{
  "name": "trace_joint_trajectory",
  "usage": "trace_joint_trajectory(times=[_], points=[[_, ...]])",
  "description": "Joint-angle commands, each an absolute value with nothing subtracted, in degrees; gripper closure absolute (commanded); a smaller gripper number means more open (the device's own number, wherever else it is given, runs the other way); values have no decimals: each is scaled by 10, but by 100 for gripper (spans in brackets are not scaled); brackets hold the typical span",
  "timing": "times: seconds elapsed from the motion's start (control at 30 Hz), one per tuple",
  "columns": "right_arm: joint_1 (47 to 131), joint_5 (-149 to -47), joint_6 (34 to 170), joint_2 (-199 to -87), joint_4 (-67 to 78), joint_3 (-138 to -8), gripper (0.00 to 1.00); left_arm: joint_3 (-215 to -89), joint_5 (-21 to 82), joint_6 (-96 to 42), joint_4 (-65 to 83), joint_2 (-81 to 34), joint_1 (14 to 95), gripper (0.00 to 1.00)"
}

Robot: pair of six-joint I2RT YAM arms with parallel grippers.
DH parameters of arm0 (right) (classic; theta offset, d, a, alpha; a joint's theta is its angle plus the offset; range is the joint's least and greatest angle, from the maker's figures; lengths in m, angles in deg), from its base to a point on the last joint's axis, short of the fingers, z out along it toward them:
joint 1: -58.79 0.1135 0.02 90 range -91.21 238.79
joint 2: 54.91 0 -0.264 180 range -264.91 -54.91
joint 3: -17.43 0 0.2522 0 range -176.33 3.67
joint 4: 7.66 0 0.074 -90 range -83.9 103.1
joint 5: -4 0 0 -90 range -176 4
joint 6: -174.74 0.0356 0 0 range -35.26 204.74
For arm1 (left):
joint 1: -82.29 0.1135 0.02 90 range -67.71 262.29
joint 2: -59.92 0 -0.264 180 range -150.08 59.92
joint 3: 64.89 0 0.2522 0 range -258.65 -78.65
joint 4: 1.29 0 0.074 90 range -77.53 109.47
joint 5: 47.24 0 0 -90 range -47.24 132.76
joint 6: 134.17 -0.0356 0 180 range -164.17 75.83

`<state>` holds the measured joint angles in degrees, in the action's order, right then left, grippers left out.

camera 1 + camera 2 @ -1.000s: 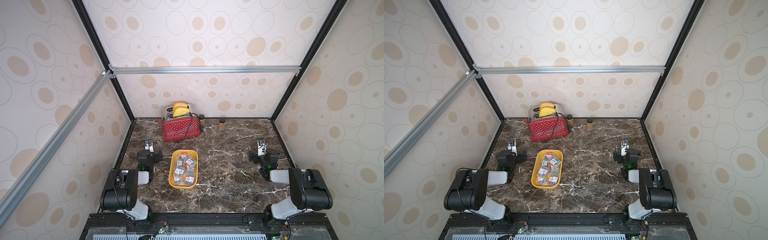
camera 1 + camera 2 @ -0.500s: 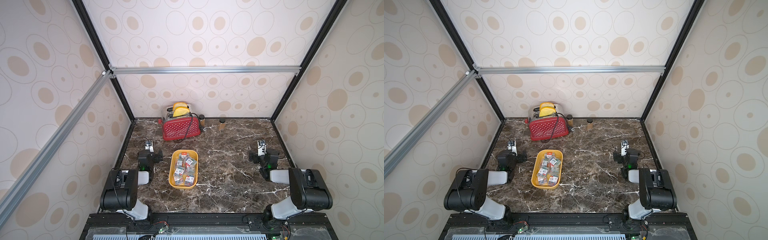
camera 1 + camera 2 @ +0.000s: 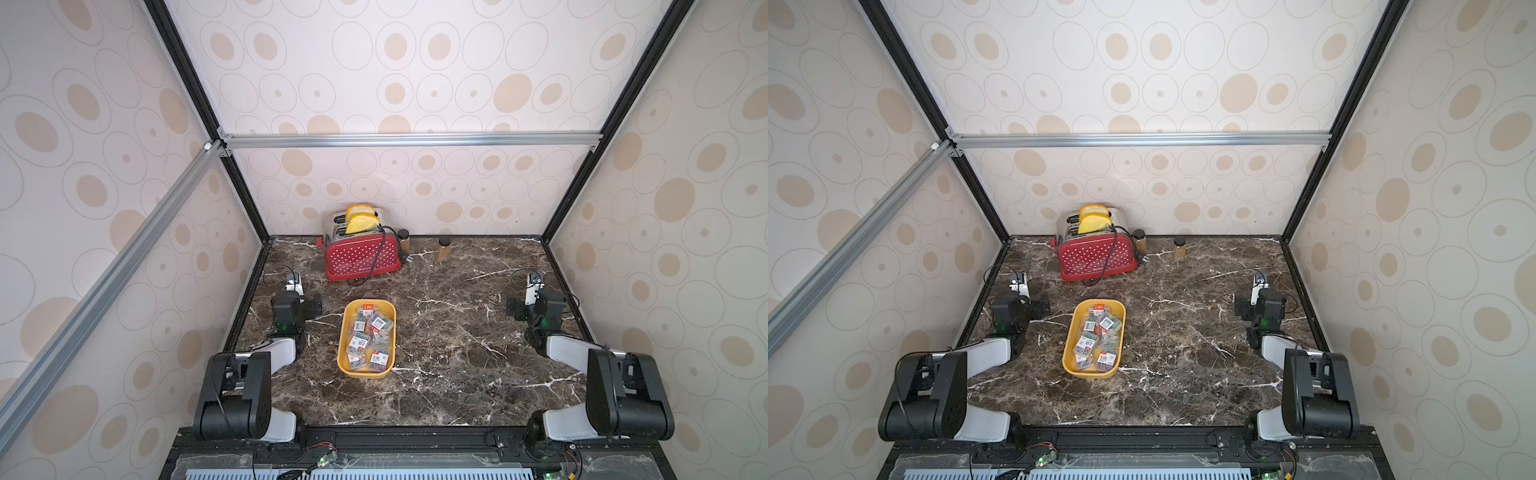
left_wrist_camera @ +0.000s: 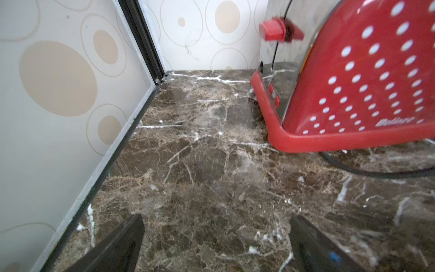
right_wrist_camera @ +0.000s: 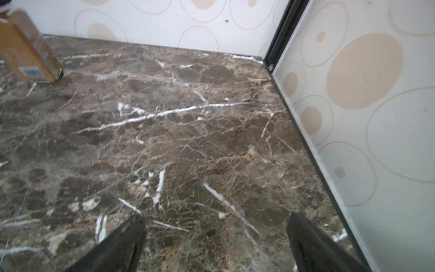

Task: Take the paper clips out of the storage box
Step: Pick up the boxed paper clips from the storage box.

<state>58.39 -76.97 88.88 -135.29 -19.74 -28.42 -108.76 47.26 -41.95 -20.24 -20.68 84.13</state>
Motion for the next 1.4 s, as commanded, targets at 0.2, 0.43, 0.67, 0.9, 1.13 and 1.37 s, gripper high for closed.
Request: trace_joint_trajectory(times=[0.2,0.43,0.67,0.9,1.13,1.37], points=[[576,-742,1125,-1294,146,-406,0,-1184,443,-347,4,-137,833,1],[626,-880,1099,-1300,279,-493,1,-1230,426,-298,130,-59,818,1],[723,-974,1033,-1330,368,-572,8,-1296,409,-240,312,-9,809,1],[857,-963,961,-1397,455,-669,8,-1303,408,-202,391,43,789,2],[972,-947,908,-1465,485,-745,10,-1303,405,-185,457,86,786,2],[1053,-941,875,-1531,484,-809,9,-1317,367,-160,517,94,783,1]])
